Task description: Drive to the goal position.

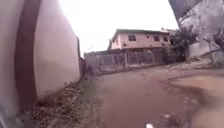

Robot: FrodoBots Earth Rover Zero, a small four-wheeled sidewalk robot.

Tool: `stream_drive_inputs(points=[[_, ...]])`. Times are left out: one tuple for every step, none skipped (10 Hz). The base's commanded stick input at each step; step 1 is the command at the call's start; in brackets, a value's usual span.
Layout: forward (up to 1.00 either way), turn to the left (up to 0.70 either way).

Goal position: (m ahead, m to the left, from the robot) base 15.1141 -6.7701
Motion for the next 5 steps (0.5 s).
stream_drive_inputs(points=[[0.6,-0.12],[0.6,-0.11],[0.6,-0.05],[0.6,-0.03],[0.6,-0.03]])
